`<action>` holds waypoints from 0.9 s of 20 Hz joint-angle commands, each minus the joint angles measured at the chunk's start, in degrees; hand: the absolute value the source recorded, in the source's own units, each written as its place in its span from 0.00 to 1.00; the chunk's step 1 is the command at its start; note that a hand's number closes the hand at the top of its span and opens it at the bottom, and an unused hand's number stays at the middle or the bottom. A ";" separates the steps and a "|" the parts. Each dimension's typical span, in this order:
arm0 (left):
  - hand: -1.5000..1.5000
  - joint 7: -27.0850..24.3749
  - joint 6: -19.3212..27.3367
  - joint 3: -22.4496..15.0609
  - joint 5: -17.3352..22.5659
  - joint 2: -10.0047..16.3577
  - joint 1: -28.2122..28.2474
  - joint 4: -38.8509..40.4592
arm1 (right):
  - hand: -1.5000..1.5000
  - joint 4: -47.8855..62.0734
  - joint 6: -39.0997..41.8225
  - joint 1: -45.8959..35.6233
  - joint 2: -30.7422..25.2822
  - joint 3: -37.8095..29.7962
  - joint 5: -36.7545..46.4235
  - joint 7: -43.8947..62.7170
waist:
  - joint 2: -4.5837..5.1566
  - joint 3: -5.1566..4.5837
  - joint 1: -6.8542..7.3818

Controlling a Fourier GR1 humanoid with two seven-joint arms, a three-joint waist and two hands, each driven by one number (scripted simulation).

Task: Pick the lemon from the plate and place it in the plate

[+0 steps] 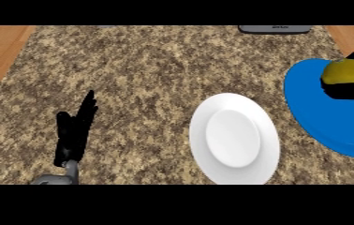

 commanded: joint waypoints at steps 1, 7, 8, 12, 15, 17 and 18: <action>0.50 1.31 -0.61 1.43 -0.16 0.36 -3.73 1.07 | 1.00 13.21 -1.12 -3.99 -5.33 -4.27 -2.15 -5.59 | 0.21 0.03 0.39; 0.50 0.90 -1.74 1.51 -0.47 -0.80 -1.65 0.90 | 1.00 24.44 -3.40 -4.95 -6.24 -2.79 -0.82 -9.34 | 0.13 0.02 0.39; 0.50 0.58 -1.05 1.04 -1.49 -0.39 -0.68 0.10 | 1.00 29.43 -1.89 -6.60 -8.15 -4.06 -1.46 -10.22 | 0.26 0.05 0.80; 0.50 -1.81 -1.68 2.48 -0.86 -0.75 -0.24 1.94 | 1.00 33.33 3.26 -6.74 -9.16 -3.74 -4.02 -12.80 | 0.14 0.01 0.36; 0.50 1.04 -1.76 1.08 -1.59 -0.54 -0.81 -0.39 | 1.00 41.25 8.42 -7.77 -10.60 -3.67 -4.65 -14.48 | 0.34 0.07 0.96; 0.50 -1.56 -1.50 2.45 -1.56 -1.33 -3.41 4.84 | 0.00 45.59 10.05 -8.83 -12.32 -3.91 -4.86 -16.58 | 0.44 0.05 0.65; 0.50 -1.09 -0.72 1.40 -2.15 -1.84 -0.10 1.05 | 0.00 48.06 8.09 -8.11 -11.75 -4.02 -4.80 -18.85 | 0.31 0.07 0.92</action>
